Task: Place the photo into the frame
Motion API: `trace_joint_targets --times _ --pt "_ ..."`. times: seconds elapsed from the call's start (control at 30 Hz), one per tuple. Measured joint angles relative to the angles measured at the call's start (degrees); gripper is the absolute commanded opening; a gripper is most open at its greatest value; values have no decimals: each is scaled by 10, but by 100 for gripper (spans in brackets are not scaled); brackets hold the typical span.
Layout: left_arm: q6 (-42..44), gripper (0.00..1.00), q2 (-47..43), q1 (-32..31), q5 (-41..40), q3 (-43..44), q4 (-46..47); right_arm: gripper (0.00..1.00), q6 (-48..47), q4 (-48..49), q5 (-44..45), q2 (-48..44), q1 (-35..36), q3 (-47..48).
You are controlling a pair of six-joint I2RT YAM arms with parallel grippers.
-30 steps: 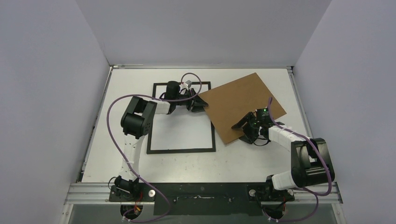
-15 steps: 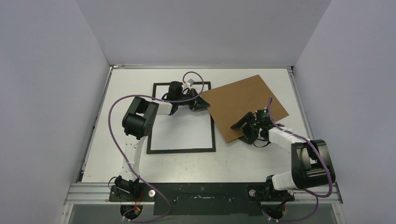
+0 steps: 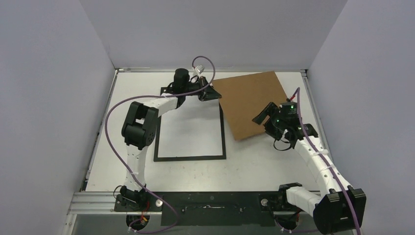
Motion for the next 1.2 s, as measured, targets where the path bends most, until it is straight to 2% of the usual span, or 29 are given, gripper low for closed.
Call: trace_joint_targets --times 0.1,0.3,0.47,0.67,0.8,0.9,1.07,1.2 --pt "62 0 -28 -1 7 38 -64 82 -49 -13 28 -6 0 76" --pt "283 0 -93 -4 -2 136 -315 85 -202 7 26 47 -1 224" --pt "481 0 -121 -7 -15 222 -515 86 -379 34 -47 117 0 347" --pt "664 0 -124 -10 -36 302 -678 88 -595 26 -151 141 1 389" --pt "751 0 -126 -16 -61 342 -749 87 -713 -47 -180 172 1 460" --pt "805 0 -141 -20 -84 341 -778 87 -782 -104 -189 209 1 531" --pt "862 0 -167 -23 -107 330 -804 85 -856 -181 -212 233 1 572" --pt "885 0 -187 -23 -114 316 -807 84 -913 -268 -234 279 1 640"
